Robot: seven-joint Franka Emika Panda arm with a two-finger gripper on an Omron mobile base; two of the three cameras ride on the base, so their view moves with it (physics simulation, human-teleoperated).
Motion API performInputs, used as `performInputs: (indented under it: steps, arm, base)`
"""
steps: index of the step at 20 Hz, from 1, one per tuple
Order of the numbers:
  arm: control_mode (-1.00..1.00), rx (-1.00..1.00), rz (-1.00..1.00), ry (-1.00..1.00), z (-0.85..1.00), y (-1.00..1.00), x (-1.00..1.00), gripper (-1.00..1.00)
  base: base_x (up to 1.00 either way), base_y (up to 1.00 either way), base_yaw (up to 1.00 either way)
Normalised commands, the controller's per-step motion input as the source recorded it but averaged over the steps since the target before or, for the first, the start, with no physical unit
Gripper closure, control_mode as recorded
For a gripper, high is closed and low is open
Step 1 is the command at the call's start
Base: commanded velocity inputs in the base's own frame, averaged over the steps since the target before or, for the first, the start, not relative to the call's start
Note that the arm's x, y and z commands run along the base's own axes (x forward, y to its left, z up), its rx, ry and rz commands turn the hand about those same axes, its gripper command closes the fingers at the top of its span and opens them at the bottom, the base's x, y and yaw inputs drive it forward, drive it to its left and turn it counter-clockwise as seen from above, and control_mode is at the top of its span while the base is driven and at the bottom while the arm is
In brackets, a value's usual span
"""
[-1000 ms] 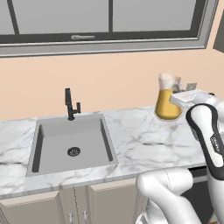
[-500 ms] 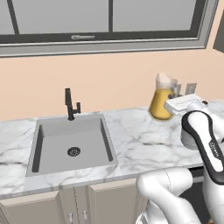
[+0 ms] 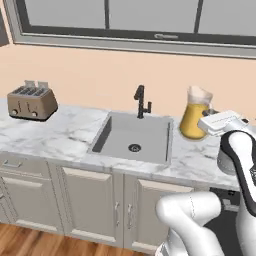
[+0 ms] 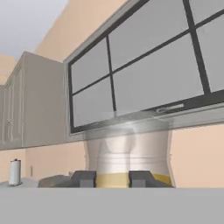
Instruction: Place the pitcher and cup on the dining counter for serving.
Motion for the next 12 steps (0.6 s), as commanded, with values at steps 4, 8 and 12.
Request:
performInputs:
  steps: [4,8,12]
  arm:
    - [1.0,0.0,0.0,0.0,0.0,0.0,0.0,1.0]
    - [1.0,0.0,0.0,0.0,0.0,0.0,0.0,1.0]
    - [1.0,0.0,0.0,0.0,0.0,0.0,0.0,1.0]
  base:
    - [-0.14,0.0,1.0]
    - [-0.04,0.0,1.0]
    - [-0.03,0.0,1.0]
